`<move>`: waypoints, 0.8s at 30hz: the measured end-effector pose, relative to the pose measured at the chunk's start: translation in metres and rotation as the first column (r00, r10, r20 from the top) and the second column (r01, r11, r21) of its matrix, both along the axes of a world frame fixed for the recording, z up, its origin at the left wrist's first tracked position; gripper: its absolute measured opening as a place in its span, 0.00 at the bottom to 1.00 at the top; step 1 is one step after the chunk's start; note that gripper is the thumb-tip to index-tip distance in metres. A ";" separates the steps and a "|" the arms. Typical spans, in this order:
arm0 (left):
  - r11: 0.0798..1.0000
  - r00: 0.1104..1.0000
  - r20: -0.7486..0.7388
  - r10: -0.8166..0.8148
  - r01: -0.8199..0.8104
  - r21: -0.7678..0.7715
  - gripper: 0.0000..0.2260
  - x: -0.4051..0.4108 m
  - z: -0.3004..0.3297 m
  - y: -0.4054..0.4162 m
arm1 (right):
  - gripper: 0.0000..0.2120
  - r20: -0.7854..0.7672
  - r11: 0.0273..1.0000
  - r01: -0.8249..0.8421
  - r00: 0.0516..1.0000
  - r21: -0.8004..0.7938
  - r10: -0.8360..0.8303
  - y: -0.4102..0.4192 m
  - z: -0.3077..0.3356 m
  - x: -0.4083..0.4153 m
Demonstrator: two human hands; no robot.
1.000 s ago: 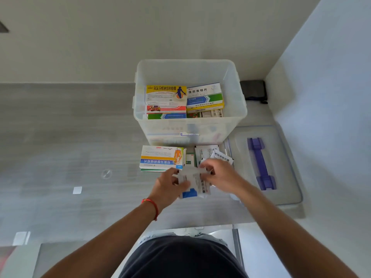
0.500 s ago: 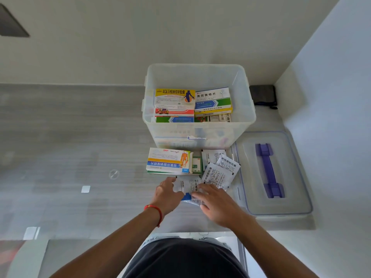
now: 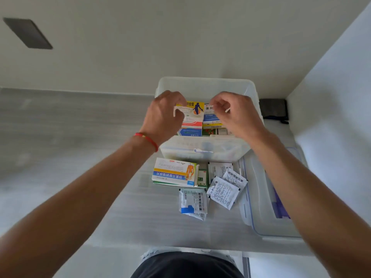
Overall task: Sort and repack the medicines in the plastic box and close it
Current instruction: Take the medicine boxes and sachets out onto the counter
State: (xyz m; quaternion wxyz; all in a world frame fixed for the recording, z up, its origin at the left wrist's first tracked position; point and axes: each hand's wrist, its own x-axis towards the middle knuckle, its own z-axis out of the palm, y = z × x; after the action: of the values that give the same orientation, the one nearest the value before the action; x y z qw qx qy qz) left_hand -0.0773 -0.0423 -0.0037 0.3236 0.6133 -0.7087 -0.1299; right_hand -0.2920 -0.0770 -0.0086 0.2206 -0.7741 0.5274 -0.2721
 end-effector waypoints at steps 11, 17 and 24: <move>0.974 0.975 0.223 -0.021 -0.030 0.227 0.14 0.001 -0.060 -0.038 | 0.31 -0.806 0.983 0.015 0.575 0.181 0.140 -0.082 -0.066 -0.006; 0.982 0.980 0.200 0.008 -0.045 0.184 0.12 0.000 -0.062 -0.039 | 0.35 -0.806 0.983 0.036 0.578 0.181 0.127 -0.085 -0.072 -0.004; 0.988 0.987 0.156 0.033 -0.056 0.146 0.11 0.000 -0.059 -0.037 | 0.36 -0.837 0.992 0.049 0.543 0.113 0.069 -0.078 -0.064 -0.013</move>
State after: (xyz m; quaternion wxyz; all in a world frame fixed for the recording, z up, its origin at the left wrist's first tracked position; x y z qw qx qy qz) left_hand -0.0772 -0.0794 -0.0630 0.2238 0.6598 -0.7059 -0.1280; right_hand -0.3054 -0.1551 -0.0731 -0.0097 -0.7976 0.5800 0.1654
